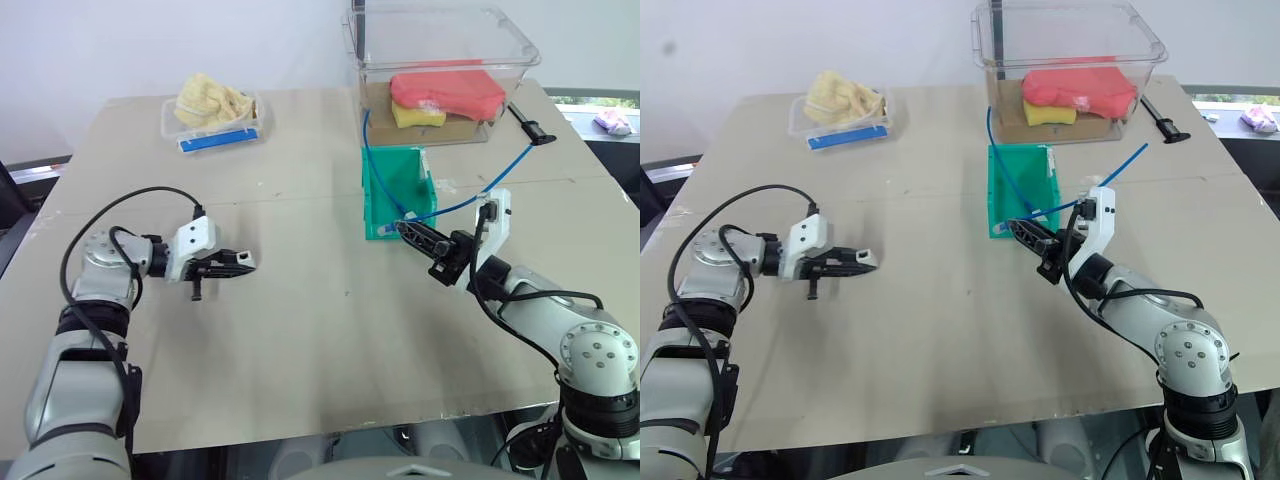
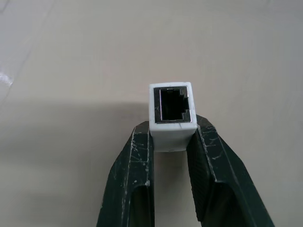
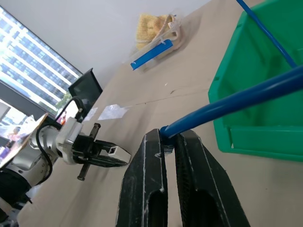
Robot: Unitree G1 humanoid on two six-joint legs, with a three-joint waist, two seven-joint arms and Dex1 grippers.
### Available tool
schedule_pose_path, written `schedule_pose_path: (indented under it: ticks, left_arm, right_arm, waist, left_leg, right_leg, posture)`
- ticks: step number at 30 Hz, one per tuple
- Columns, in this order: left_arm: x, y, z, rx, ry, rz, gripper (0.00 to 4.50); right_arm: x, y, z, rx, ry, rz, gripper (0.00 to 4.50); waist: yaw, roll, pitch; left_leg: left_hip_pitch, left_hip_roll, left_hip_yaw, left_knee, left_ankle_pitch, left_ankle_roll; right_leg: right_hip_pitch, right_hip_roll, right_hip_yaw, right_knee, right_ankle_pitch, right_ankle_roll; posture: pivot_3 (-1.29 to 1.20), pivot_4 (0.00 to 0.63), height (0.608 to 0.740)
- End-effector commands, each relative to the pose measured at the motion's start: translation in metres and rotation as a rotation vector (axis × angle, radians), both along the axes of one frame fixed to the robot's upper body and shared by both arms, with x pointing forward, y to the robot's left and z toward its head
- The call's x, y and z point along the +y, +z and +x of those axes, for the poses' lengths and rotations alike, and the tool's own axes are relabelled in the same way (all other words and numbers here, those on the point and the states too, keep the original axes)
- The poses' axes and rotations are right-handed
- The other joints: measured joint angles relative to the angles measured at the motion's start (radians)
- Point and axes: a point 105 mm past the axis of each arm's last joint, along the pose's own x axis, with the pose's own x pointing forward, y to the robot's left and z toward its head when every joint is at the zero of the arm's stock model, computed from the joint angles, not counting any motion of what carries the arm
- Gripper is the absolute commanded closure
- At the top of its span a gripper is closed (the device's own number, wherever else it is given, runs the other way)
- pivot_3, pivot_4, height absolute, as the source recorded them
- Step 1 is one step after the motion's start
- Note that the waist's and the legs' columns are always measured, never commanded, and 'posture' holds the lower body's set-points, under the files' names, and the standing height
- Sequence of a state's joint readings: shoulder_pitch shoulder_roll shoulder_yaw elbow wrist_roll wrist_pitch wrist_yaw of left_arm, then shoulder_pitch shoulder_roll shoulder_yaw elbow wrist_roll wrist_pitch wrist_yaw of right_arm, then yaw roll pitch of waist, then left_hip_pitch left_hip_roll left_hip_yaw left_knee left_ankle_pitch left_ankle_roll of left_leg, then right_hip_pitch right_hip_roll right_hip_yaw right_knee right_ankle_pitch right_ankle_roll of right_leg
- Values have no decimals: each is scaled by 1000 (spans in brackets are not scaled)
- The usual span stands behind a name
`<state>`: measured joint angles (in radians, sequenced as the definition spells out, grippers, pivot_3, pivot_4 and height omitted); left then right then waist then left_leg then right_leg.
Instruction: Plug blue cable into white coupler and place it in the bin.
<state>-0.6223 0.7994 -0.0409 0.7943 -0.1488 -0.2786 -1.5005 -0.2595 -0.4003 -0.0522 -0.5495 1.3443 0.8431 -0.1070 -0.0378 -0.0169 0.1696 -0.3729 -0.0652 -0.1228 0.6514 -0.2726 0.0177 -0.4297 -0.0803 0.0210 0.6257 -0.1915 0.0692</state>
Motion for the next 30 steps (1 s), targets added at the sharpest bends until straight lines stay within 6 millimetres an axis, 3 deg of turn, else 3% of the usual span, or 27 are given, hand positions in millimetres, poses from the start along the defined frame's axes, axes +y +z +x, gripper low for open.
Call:
schedule_pose_path:
  ticks: [1,4,8,12,19,30]
  left_arm:
    - [-35,16,-3,-46,-75,-78,4105]
    - [-69,15,-12,-29,-124,-100,4105]
    - [-123,7,-16,-13,-159,-121,4105]
    - [-155,3,-13,-19,-173,-113,4105]
    - [-172,-13,-5,-56,-192,-19,4105]
    - [-173,-20,-5,-77,-258,29,4105]
  right_arm:
    - [-1,21,-3,-180,26,-99,4500]
    - [1,28,-3,-305,68,-185,4500]
    - [6,21,-5,-395,209,-419,4500]
    - [10,11,-4,-449,350,-599,4500]
    - [28,-1,1,-493,542,-711,4500]
    - [37,-25,17,-503,663,-811,4500]
  waist:
    - [-1,0,0]
    - [-1,0,0]
    - [1,0,0]
    - [0,0,0]
    - [2,0,0]
    - [19,-1,0]
  left_leg:
    - [-1,0,0,0,0,0]
    - [-2,0,0,2,0,0]
    - [-4,-1,0,3,0,0]
    - [-5,-1,1,4,0,0]
    - [-5,-1,2,4,0,0]
    - [-5,-2,1,5,3,-5]
  right_leg:
    - [0,0,0,0,0,0]
    - [-1,0,0,0,0,0]
    - [-2,0,-1,0,0,0]
    - [-2,1,-2,0,0,0]
    - [-2,0,-2,0,0,0]
    - [-2,-1,-2,-1,1,0]
  posture:
    - [0,150,740]
    - [0,150,740]
    - [0,150,740]
    - [0,150,740]
    - [0,150,740]
    - [0,150,740]
